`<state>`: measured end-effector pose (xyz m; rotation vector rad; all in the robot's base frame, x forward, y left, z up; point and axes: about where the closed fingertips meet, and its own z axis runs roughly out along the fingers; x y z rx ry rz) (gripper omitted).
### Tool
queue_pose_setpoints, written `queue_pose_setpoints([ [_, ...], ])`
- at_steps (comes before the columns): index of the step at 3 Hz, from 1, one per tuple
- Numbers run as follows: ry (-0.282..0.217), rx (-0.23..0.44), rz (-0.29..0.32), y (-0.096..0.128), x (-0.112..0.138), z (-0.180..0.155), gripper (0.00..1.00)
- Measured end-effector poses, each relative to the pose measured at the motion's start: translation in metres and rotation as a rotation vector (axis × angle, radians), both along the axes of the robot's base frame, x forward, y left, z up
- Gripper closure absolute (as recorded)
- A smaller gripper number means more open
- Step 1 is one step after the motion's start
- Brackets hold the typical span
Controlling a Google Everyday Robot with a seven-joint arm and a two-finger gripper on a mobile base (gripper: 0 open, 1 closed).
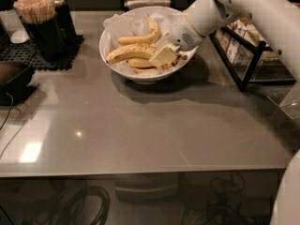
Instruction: Pick banana from white bowl
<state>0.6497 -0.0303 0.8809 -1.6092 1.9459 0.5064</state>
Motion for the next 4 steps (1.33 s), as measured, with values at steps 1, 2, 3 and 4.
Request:
queue_pose_setpoints([
  [1,0.0,0.0,0.0,0.003,0.0,0.005,0.99],
  [2,0.0,0.0,0.0,0.004,0.0,0.005,1.0],
  [3,-0.023,0.001,0.065,0.0,-0.006,0.033,1.0],
  [4,-0.018,0.038,0.145,-0.011,-0.024,0.065,1.0],
])
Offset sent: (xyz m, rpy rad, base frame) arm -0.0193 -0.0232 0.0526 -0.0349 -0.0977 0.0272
